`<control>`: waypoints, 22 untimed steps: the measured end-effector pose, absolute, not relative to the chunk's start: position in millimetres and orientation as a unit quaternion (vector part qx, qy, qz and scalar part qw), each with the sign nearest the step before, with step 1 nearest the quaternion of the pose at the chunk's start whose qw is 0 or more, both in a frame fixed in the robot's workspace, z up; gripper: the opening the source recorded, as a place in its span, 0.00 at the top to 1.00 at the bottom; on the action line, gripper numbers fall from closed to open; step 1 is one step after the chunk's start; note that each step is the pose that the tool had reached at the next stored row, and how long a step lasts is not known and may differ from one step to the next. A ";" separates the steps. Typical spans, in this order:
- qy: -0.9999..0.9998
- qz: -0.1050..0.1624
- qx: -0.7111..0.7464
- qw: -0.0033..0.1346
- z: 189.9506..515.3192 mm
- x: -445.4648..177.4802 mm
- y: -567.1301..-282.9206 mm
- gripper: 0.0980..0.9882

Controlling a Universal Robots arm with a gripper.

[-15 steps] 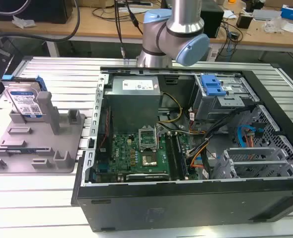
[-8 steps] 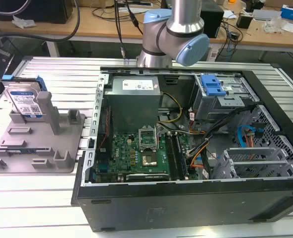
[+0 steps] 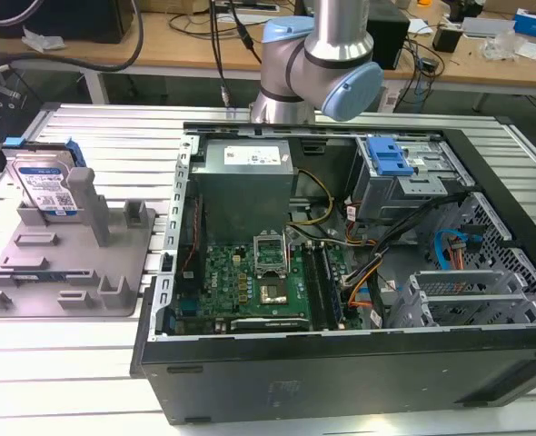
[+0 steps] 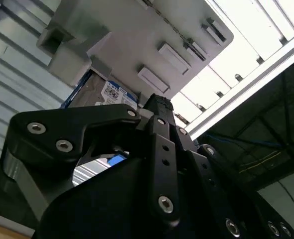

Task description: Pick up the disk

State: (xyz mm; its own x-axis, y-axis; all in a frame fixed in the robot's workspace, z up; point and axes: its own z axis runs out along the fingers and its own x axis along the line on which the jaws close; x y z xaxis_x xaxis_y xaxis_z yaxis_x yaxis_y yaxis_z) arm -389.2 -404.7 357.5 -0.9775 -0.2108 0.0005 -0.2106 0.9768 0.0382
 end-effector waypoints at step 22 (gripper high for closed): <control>-0.929 -0.018 0.369 0.007 356.9 -389.2 -404.8 0.99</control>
